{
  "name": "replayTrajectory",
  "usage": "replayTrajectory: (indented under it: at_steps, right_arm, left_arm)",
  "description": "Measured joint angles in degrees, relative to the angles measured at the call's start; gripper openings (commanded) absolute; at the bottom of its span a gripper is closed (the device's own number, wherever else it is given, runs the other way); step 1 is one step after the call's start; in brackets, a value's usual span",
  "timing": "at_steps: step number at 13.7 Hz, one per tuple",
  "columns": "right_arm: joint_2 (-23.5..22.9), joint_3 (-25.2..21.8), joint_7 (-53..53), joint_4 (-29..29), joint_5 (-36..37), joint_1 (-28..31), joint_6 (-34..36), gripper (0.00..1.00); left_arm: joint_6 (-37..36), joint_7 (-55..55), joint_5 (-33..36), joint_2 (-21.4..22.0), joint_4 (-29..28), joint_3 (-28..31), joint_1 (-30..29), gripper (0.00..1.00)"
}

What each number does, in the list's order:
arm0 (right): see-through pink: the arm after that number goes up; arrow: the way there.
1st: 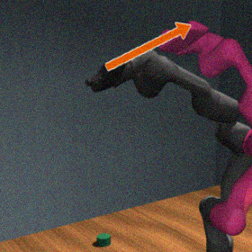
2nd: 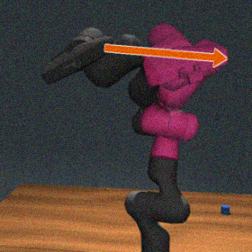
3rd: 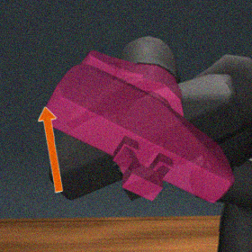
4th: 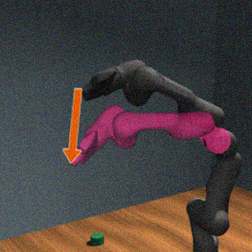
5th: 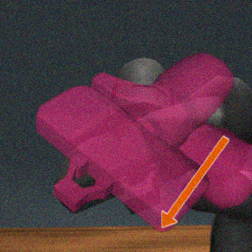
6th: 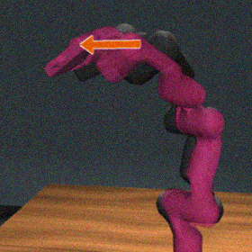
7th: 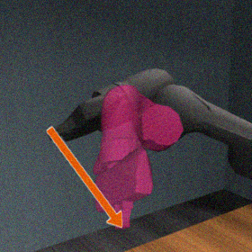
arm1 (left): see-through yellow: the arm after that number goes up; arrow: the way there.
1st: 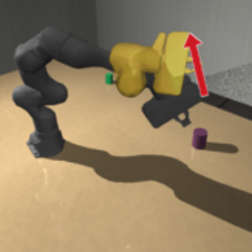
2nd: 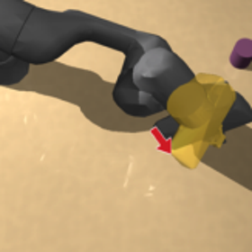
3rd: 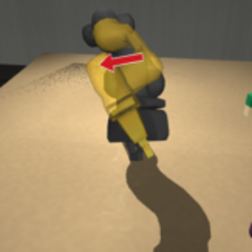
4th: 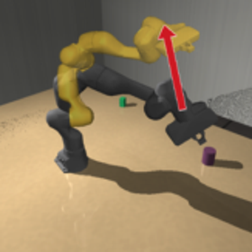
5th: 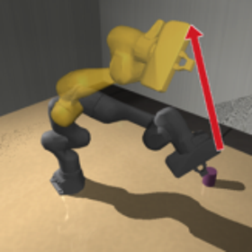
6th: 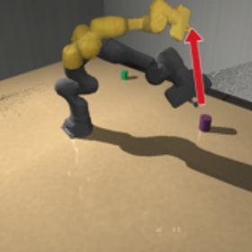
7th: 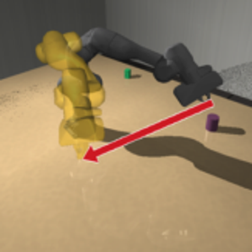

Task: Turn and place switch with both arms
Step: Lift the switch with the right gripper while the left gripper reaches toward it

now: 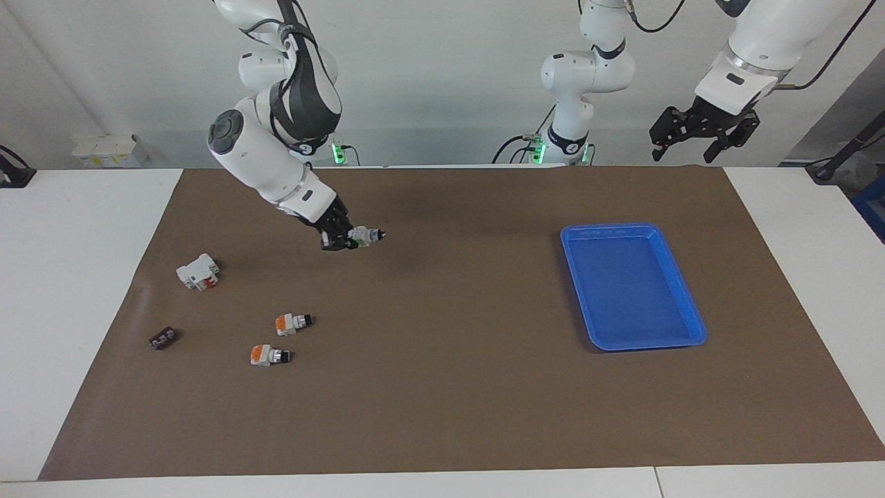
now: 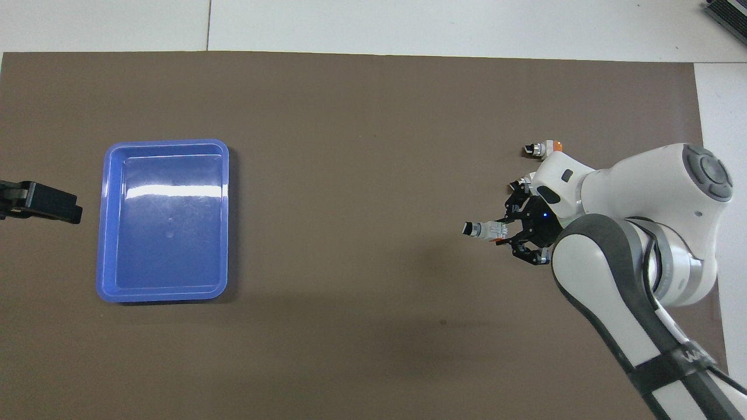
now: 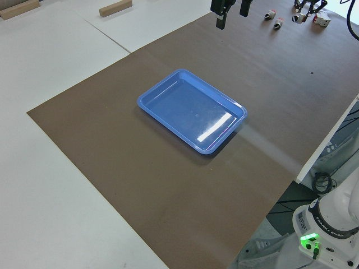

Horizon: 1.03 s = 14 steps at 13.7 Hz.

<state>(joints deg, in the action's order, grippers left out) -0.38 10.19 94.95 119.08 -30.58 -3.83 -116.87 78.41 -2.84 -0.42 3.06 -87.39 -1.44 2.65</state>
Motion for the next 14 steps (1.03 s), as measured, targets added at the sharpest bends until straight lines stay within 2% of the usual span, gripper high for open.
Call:
replayTrajectory:
  at_steps: [3, 6, 12, 14]
  right_arm:
    - [1.0, 4.3, 0.0, -0.9, -7.6, -0.4, -0.1, 0.0]
    - [3.6, 5.0, 0.0, -1.6, -13.8, -0.4, -0.1, 0.0]
    - [5.3, 7.3, -0.4, -6.1, -15.6, -0.3, 0.0, 0.0]
    - [5.3, 8.1, -0.6, -6.2, -17.3, -0.3, 0.0, 0.0]
  left_arm:
    - [-1.5, 0.0, -0.3, 0.8, -1.0, -0.6, 0.1, 1.0]
    - [-1.5, 4.6, -4.9, 1.1, -1.4, -1.6, 0.3, 0.98]
    - [1.8, 26.5, -20.2, 1.2, -1.5, -2.0, 0.6, 0.98]
    - [3.6, 29.9, -23.9, 1.2, -1.5, -3.3, 0.7, 0.99]
